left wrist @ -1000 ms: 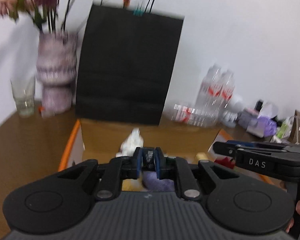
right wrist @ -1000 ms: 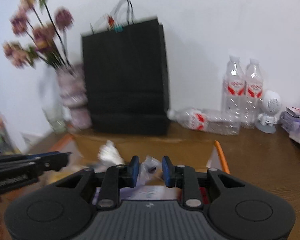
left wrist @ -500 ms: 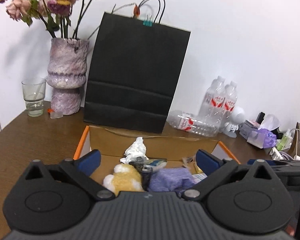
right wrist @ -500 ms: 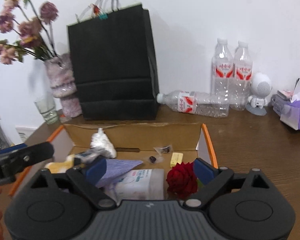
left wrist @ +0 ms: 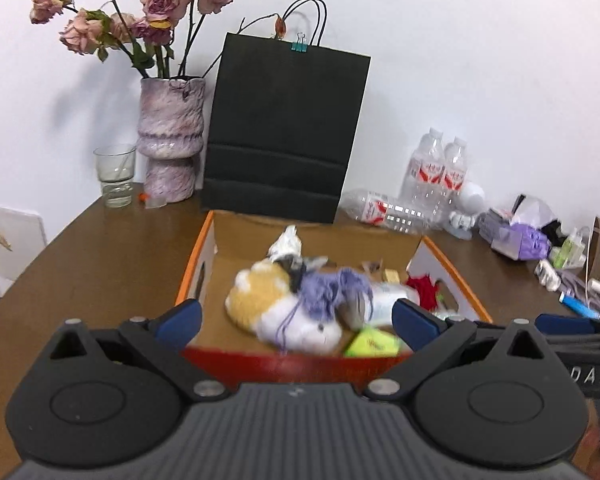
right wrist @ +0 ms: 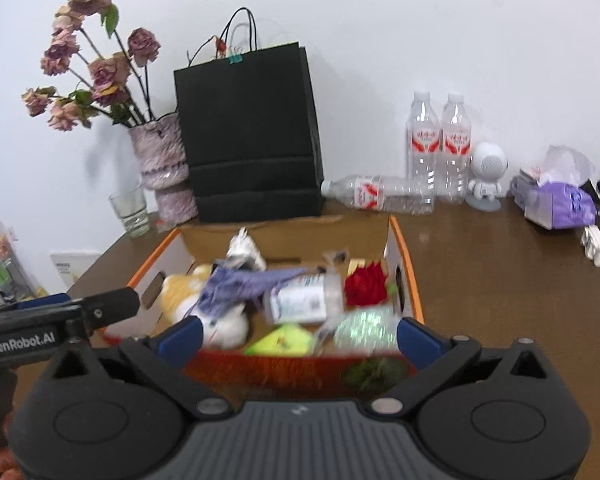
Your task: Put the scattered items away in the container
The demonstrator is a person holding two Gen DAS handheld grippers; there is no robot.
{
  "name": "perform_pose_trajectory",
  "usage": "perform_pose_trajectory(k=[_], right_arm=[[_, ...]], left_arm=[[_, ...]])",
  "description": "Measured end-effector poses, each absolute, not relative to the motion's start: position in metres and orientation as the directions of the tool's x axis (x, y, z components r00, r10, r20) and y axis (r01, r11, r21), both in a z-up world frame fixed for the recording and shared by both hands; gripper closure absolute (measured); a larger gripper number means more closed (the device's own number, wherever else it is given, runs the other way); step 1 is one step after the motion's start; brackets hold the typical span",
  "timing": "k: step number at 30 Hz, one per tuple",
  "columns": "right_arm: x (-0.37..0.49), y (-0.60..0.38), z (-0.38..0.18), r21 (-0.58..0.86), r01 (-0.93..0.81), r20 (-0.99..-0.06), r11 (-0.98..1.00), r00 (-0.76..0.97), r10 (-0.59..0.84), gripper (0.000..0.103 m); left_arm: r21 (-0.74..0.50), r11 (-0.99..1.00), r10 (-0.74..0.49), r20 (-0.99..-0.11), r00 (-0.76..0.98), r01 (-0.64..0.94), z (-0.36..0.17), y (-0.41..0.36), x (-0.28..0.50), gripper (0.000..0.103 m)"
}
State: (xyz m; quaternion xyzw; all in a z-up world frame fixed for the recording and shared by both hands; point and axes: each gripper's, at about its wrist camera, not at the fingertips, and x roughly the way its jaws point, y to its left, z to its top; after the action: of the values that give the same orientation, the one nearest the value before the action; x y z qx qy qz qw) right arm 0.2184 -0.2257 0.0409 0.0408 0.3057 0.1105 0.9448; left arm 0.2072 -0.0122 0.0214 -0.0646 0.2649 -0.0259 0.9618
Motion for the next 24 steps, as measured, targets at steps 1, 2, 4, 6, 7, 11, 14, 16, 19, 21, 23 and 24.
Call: perform_pose_trajectory(k=[1, 2, 4, 6, 7, 11, 14, 16, 19, 21, 23, 24], right_arm=[[0.212, -0.225, 0.042, 0.142, -0.177, -0.573, 0.974, 0.788, 0.227, 0.000], [0.205, -0.224, 0.044, 0.136, -0.169, -0.574, 0.976, 0.789, 0.217, 0.000], [0.191, -0.223, 0.047, 0.125, -0.152, -0.574, 0.980, 0.795, 0.196, 0.000], [0.180, -0.222, 0.050, 0.123, -0.144, -0.572, 0.982, 0.798, 0.189, 0.000], [0.175, -0.222, 0.051, 0.124, -0.142, -0.573, 0.982, 0.797, 0.188, 0.000], [0.158, -0.223, 0.055, 0.118, -0.128, -0.586, 0.985, 0.791, 0.173, 0.000], [0.151, -0.221, 0.056, 0.108, -0.118, -0.598, 0.987, 0.786, 0.160, 0.000], [0.146, -0.221, 0.057, 0.107, -0.114, -0.602, 0.988, 0.783, 0.155, 0.000], [0.141, -0.222, 0.058, 0.111, -0.108, -0.607, 0.988, 0.780, 0.153, 0.000], [0.138, -0.222, 0.059, 0.112, -0.104, -0.612, 0.988, 0.776, 0.151, 0.000], [0.136, -0.223, 0.059, 0.111, -0.104, -0.614, 0.988, 0.775, 0.151, 0.000], [0.135, -0.223, 0.060, 0.110, -0.103, -0.613, 0.989, 0.776, 0.149, 0.000]], left_arm=[[-0.118, 0.993, -0.068, -0.507, 0.859, 0.009, 0.023, -0.015, 0.199, 0.000], [-0.102, 0.995, -0.054, -0.503, 0.862, 0.003, 0.025, -0.016, 0.192, 0.000], [-0.085, 0.996, -0.035, -0.495, 0.868, -0.008, 0.028, -0.019, 0.180, 0.000], [-0.078, 0.997, -0.027, -0.496, 0.868, -0.013, 0.030, -0.020, 0.172, 0.000], [-0.074, 0.997, -0.026, -0.502, 0.864, -0.013, 0.030, -0.021, 0.168, 0.000], [-0.071, 0.997, -0.028, -0.523, 0.852, -0.010, 0.033, -0.023, 0.156, 0.000], [-0.064, 0.998, -0.018, -0.538, 0.843, -0.020, 0.033, -0.024, 0.150, 0.000], [-0.064, 0.998, -0.013, -0.544, 0.839, -0.027, 0.034, -0.024, 0.146, 0.000], [-0.065, 0.997, -0.010, -0.551, 0.834, -0.031, 0.035, -0.024, 0.141, 0.000], [-0.061, 0.998, -0.007, -0.550, 0.835, -0.032, 0.036, -0.025, 0.138, 0.000], [-0.055, 0.998, -0.003, -0.546, 0.838, -0.032, 0.037, -0.025, 0.135, 0.000], [-0.054, 0.998, -0.002, -0.546, 0.838, -0.033, 0.037, -0.025, 0.134, 0.000]])
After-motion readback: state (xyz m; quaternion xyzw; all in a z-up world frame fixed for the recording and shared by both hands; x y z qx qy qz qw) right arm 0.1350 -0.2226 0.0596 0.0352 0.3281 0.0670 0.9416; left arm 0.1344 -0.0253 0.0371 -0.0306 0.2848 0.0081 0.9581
